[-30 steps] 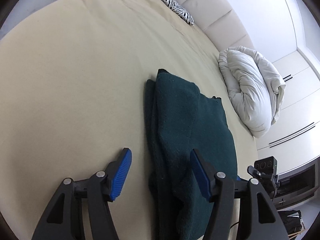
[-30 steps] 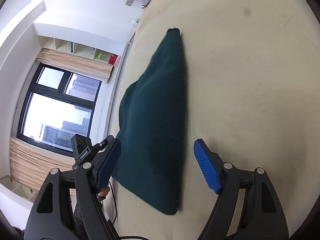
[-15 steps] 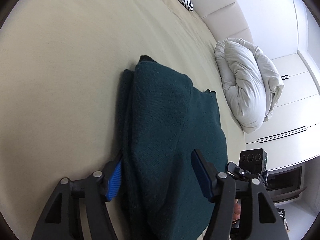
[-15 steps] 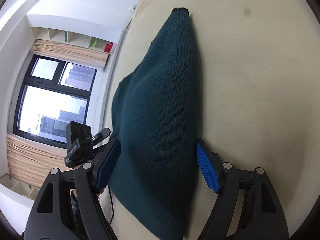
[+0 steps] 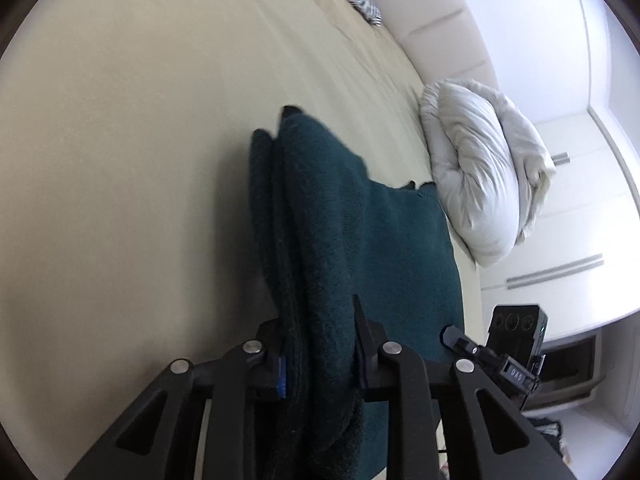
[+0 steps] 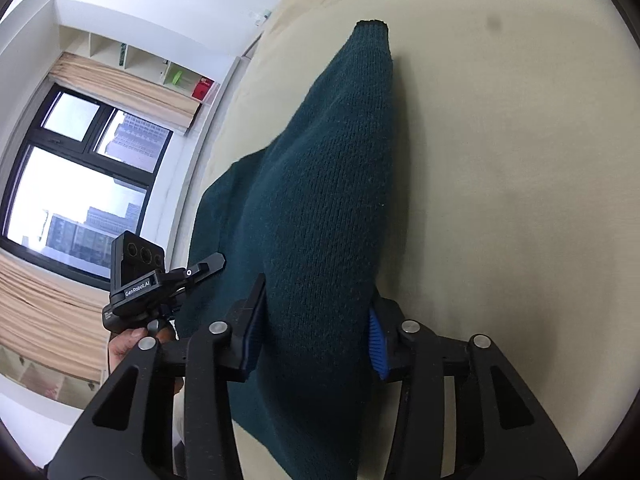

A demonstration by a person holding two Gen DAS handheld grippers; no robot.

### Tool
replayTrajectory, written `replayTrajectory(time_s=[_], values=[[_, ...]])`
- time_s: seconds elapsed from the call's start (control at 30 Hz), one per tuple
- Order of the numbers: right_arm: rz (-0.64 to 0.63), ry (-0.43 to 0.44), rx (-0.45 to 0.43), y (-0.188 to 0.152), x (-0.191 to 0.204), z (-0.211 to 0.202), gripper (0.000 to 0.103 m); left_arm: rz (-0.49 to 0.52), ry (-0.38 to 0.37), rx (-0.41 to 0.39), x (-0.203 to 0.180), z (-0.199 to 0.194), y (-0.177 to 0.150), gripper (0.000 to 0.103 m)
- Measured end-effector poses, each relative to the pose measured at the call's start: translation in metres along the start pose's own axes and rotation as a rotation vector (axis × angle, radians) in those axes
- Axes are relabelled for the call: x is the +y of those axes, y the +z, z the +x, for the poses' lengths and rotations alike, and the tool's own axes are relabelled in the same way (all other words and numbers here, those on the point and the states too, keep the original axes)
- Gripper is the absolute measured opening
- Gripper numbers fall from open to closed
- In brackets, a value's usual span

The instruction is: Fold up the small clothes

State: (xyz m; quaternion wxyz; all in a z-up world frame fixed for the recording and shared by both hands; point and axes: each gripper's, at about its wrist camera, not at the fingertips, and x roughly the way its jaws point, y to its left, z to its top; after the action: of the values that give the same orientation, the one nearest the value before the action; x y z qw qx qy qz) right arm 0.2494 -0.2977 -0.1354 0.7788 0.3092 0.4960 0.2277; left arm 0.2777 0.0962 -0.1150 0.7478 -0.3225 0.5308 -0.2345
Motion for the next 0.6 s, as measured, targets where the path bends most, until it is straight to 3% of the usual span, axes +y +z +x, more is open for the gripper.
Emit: replayTrajectory(time_s=[0.17, 0.33, 0.6], values=[[-0.015, 0.022, -0.035, -0.039, 0.018, -0.047, 0.038, 0.077, -0.01, 0.015, -0.036, -0.016, -0.052, 0.025], [-0.019, 0.03, -0.041, -0.108, 0.028, -0.095, 0.038, 0.174, 0.015, 0.049, -0.069, -0.023, -0.112, 0.025], [0.035, 0.051, -0.065, -0.203, 0.027, -0.135, 0.038, 0.198, 0.005, 0.087, -0.09, -0.031, -0.187, 0.025]])
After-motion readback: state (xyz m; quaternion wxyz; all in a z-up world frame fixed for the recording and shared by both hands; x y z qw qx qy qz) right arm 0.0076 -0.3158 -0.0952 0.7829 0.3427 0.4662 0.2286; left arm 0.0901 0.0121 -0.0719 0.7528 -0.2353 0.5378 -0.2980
